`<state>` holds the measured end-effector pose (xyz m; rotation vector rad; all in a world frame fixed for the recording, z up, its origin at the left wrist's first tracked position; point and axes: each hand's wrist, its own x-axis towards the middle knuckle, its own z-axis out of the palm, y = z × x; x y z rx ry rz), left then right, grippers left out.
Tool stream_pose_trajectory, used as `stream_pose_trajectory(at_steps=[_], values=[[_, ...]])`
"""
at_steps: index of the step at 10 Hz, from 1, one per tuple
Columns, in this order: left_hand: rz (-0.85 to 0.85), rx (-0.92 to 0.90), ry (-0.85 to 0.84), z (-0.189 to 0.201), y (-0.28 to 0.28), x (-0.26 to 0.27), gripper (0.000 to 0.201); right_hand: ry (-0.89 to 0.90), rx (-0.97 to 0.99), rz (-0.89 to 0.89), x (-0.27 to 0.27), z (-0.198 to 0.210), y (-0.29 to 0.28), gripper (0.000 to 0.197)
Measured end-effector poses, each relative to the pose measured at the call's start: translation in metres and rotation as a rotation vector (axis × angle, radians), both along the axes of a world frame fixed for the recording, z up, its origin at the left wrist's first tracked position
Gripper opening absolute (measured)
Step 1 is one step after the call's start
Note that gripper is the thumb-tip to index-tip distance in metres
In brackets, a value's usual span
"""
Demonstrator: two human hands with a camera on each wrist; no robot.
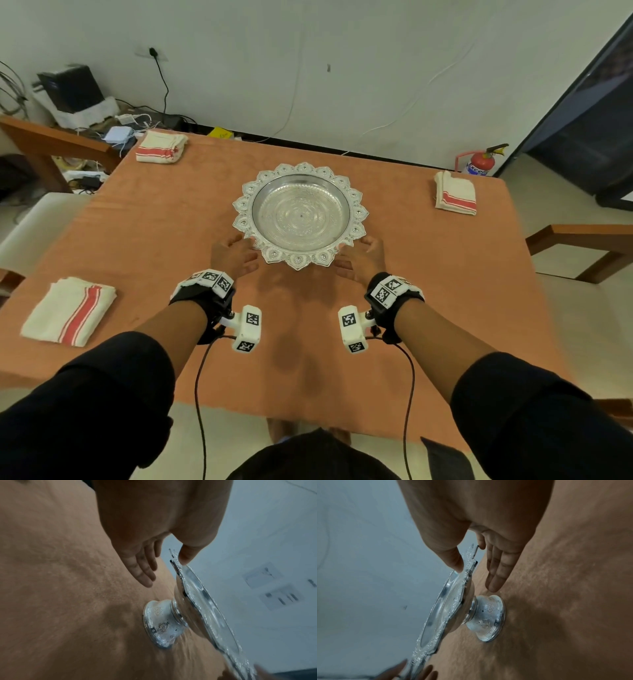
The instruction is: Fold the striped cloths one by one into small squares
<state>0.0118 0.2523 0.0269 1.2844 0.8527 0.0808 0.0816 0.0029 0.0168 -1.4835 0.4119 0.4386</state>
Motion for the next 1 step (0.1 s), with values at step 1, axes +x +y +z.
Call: stream_pose_trajectory(at_steps=[1], values=[[0.032,0.283,0.033,-0.0038,0.0024,0.0014,0.064,-0.122,-0.229,0.037,0.0049,0.0021,-0.0071,0.075]])
